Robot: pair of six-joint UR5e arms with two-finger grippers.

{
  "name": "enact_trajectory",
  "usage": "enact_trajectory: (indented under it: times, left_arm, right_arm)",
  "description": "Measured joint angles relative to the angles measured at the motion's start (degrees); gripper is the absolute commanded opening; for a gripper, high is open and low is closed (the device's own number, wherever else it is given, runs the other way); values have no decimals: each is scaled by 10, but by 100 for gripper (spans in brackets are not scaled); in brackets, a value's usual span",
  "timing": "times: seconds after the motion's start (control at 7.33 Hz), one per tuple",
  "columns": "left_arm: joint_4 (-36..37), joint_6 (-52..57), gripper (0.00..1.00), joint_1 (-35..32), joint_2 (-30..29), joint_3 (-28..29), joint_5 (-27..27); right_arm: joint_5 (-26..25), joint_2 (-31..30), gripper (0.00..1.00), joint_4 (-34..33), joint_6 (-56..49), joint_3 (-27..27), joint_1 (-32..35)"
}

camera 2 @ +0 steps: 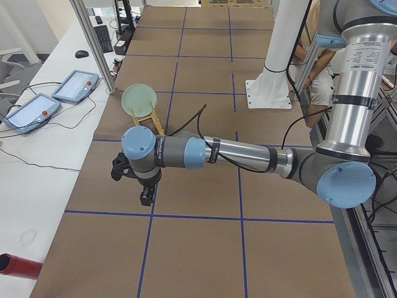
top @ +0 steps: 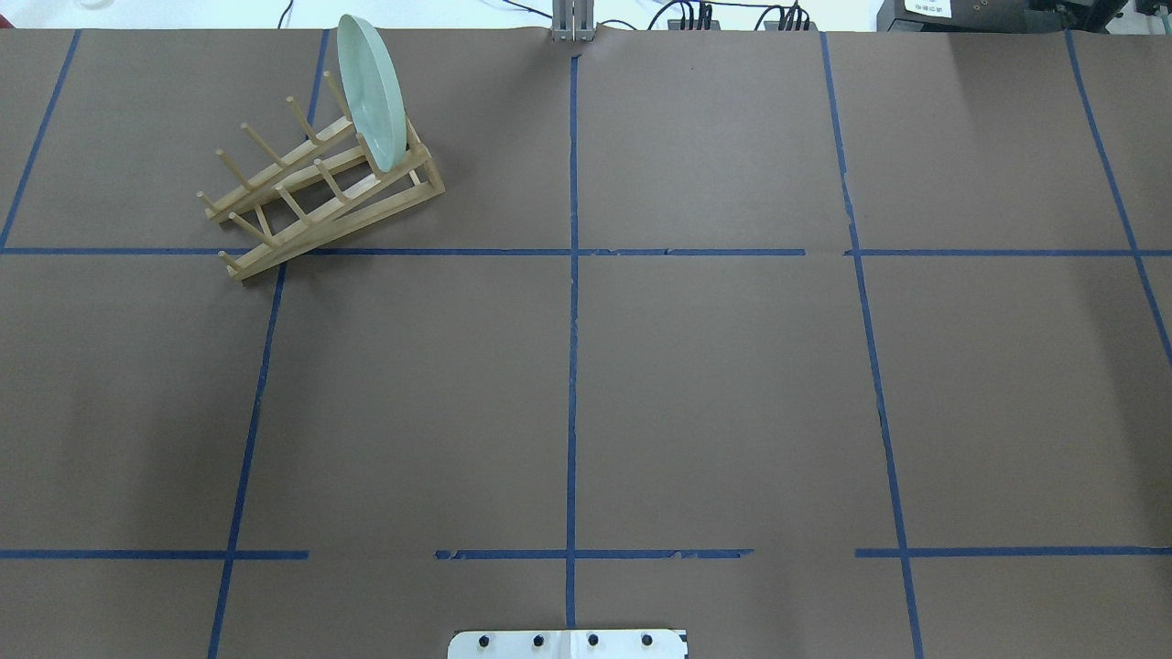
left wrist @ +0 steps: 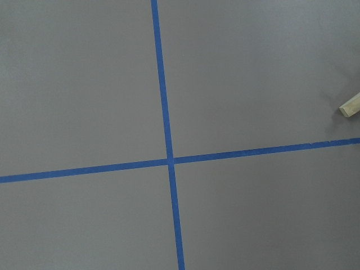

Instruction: Place plate on table

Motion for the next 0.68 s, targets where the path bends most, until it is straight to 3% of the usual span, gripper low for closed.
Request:
enact_trajectory:
  times: [0.68]
  left_arm:
    - [-5, 5, 100, 6, 14, -7, -7]
  right_arm:
    - [0, 0, 100, 0, 0, 0, 0]
